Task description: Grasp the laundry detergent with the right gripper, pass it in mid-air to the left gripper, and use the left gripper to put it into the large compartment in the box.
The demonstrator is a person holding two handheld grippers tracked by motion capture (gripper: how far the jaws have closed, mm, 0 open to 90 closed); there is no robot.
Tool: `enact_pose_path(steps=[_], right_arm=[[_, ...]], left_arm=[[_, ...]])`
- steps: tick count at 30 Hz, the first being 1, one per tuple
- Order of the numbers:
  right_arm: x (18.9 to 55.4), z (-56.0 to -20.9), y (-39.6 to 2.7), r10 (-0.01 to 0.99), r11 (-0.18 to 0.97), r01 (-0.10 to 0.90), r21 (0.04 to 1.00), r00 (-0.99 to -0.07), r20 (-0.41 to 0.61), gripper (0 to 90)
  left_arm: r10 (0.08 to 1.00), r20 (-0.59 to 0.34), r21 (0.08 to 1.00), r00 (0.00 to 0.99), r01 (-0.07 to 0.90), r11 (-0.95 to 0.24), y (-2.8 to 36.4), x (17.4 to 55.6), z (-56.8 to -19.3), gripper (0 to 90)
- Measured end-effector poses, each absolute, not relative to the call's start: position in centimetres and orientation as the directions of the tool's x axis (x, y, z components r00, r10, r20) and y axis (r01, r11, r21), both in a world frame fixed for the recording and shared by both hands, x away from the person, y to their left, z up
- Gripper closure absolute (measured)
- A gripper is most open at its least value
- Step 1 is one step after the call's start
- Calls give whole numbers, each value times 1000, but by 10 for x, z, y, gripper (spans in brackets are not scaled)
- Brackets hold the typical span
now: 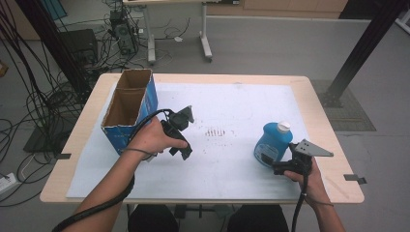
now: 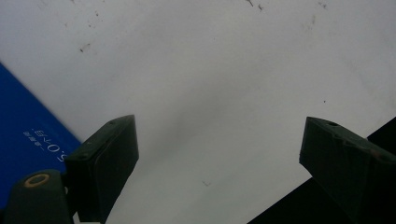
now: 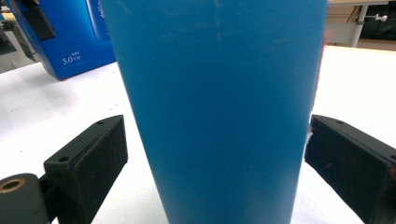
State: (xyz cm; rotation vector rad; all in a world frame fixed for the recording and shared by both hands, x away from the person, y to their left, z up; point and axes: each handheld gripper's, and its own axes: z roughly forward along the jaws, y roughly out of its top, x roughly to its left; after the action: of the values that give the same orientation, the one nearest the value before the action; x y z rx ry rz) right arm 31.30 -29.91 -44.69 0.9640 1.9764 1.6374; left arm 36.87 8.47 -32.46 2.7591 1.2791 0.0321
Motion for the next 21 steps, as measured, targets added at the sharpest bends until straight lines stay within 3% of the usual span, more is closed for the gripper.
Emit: enact_pose_path(steps=[21], right_arm=[[313, -446, -300, 722, 72, 247, 966, -682, 120, 52]], left_arm=[[759, -18, 100, 651, 756, -647, 82, 369, -323, 119]])
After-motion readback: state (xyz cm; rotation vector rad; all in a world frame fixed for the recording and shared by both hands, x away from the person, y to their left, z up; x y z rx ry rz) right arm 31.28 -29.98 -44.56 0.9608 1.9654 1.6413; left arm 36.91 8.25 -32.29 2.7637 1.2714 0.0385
